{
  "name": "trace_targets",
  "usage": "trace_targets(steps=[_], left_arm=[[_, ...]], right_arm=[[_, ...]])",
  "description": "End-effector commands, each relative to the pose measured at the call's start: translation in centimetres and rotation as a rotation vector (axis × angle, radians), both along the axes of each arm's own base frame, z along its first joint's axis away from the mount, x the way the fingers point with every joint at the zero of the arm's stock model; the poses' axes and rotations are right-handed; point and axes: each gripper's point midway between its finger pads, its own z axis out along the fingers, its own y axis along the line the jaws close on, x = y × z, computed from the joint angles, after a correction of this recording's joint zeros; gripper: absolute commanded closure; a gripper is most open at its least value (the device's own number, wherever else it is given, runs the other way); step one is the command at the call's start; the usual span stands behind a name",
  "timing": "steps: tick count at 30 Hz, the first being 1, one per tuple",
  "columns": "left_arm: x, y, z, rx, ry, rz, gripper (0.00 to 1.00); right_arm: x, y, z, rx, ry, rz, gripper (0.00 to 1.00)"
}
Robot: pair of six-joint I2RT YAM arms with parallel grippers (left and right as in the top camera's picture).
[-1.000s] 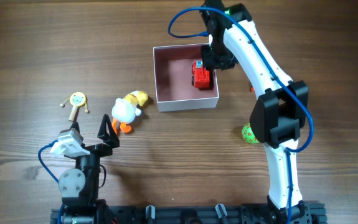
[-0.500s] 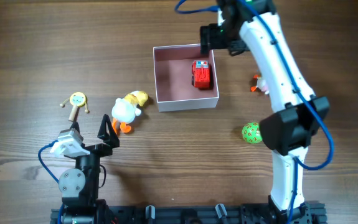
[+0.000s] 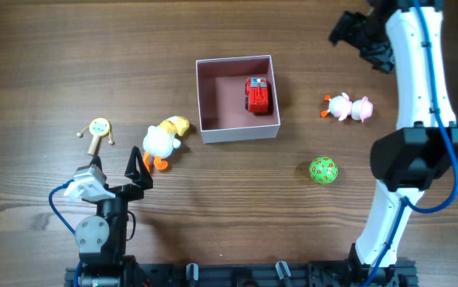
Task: Pack container
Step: 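Move the right gripper right and grasp a pink pig figurine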
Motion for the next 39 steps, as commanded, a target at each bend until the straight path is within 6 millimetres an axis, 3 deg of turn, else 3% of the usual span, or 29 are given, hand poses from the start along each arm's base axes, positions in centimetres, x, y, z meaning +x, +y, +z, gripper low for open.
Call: trace_targets(steps=[1,6,11,19,23,29,39], left_arm=[[0.0,0.0,0.0,0.001,-0.006,-0.002,0.0],[0.0,0.0,0.0,0.001,-0.005,-0.002,0.0],[0.0,0.0,0.0,0.001,-0.006,-0.002,0.0],[0.0,0.0,0.0,0.001,-0.005,-0.002,0.0],[0.0,0.0,0.0,0.001,-0.005,-0.002,0.0],[0.0,0.0,0.0,0.001,-0.006,-0.002,0.0],[0.0,0.0,0.0,0.001,-0.005,-0.002,0.0]], right_arm=[[-0.7,-0.4,-1.3,0.101,0.032,-0.222,0.0],[-2.0,-0.6,-5.3,0.138,0.12,-0.391,0.0],[-2.1,1.7,-8.6,0.284,0.171,-0.52,0.0],[-1.6,1.5,-10.2,0.297,0.154,-0.675,0.0],[-2.5,0.2,-11.2,0.223,0.164,-0.761,0.0],[-4.1,0.0,-12.8,0.202,0.211,-0.907,0.0],[-5.2,-1.7,-14.9,0.095,0.197,-0.922,0.0]])
